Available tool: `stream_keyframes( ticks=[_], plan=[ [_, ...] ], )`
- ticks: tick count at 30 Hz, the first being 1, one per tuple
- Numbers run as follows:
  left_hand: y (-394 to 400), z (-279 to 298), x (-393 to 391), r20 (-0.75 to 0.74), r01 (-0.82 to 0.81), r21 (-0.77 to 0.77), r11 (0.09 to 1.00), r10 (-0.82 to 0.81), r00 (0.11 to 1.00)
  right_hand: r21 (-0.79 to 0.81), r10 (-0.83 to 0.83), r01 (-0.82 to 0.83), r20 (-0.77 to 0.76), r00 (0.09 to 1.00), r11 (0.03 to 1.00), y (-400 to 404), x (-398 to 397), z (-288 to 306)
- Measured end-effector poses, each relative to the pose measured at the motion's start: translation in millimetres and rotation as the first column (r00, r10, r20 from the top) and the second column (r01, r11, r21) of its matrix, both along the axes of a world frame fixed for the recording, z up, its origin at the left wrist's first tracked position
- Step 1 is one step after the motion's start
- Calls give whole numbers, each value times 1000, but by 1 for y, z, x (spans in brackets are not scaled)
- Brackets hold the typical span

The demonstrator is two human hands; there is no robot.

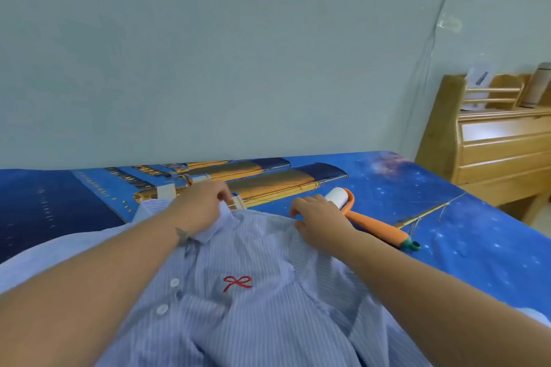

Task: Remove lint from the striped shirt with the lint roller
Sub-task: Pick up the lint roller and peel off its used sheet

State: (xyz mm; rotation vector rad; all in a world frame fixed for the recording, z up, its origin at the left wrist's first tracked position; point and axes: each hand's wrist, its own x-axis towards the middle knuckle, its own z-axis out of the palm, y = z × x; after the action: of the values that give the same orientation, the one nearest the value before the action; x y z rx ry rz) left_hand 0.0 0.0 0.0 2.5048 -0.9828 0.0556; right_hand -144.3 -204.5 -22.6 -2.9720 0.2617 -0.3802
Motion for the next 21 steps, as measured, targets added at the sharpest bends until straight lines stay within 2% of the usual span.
stream_keyframes(
  ticks=[4,7,9,13,16,21],
  plan=[
    [68,-2,34,13,-243,118,963,243,970,2,25,-25,-104,994,1000,12,20,-2],
    [106,-9,42,32,-316,185,931,315,948,72,44,-33,-157,987,997,23,35,-6],
    [127,-16,45,52,-328,149,933,324,945,95,56,-41,-157,986,995,30,44,-10],
    [154,-30,49,6,-265,-32,964,265,964,108,49,-30,-180,983,994,39,54,-15],
    [167,-36,55,-59,-267,10,964,267,962,121,61,-40,-181,982,992,46,60,-15],
    [183,-42,58,3,-227,87,970,227,974,67,116,-104,-199,973,992,51,64,-15]
  ],
)
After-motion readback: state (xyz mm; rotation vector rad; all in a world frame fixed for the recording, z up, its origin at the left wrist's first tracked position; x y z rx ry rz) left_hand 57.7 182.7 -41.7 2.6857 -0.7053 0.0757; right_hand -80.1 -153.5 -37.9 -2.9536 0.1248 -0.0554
